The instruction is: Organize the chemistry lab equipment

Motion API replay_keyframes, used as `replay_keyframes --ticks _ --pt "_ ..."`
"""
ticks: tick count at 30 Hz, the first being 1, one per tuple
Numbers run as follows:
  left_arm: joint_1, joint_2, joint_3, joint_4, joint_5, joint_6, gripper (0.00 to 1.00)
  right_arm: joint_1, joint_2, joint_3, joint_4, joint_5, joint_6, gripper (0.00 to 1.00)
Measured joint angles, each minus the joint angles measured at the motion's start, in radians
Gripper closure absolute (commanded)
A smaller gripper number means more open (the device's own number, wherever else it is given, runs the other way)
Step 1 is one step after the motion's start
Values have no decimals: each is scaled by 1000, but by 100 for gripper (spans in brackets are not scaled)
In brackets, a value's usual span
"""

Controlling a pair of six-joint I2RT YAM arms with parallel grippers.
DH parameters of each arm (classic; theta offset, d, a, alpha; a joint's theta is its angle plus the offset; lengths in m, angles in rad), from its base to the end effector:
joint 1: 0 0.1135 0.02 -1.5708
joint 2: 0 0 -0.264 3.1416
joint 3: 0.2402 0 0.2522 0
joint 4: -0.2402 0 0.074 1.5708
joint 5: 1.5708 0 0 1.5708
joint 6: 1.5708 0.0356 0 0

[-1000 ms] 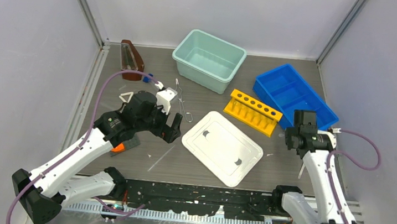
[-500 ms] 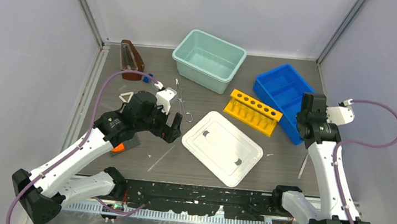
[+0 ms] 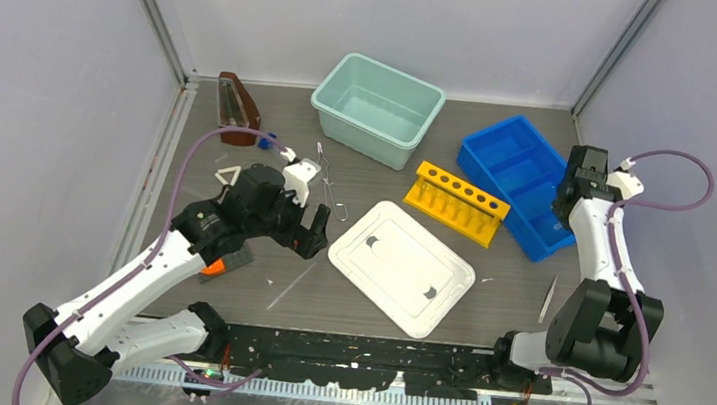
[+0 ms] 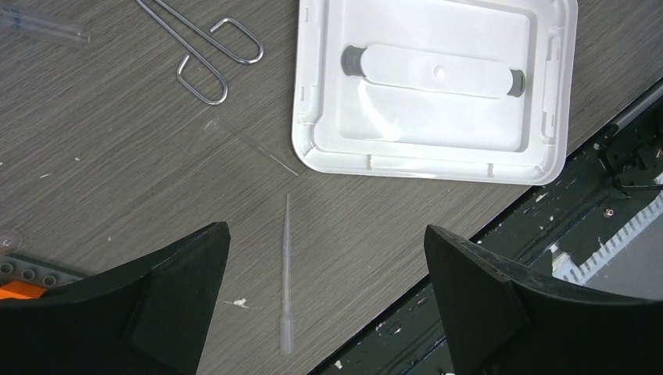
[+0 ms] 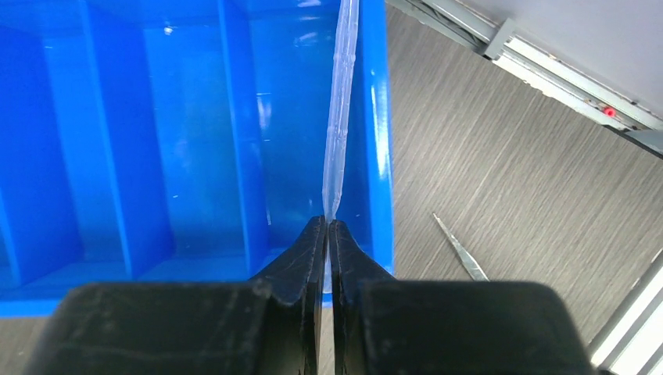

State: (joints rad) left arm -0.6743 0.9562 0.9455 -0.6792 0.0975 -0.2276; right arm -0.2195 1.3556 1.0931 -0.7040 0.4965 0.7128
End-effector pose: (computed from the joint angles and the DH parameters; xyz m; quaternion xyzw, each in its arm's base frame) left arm 0.1523 -0.1262 0.3169 0.2204 0.8764 -0.2253 0.3641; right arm 0.2653 -0.0766 0.2791 0.4813 0.7938 -0.1571 0.3370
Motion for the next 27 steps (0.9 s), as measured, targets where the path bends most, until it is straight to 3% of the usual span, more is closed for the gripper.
replay_keyframes --ticks 9,21,27 --pt "0 43 0 -3 -32 0 0 -71 124 3 -2 -66 -38 87" --pt "0 85 0 -35 -98 2 0 -72 219 31 27 -121 -43 85" --pt "0 84 0 -37 -105 2 0 -72 275 43 31 -130 -31 75"
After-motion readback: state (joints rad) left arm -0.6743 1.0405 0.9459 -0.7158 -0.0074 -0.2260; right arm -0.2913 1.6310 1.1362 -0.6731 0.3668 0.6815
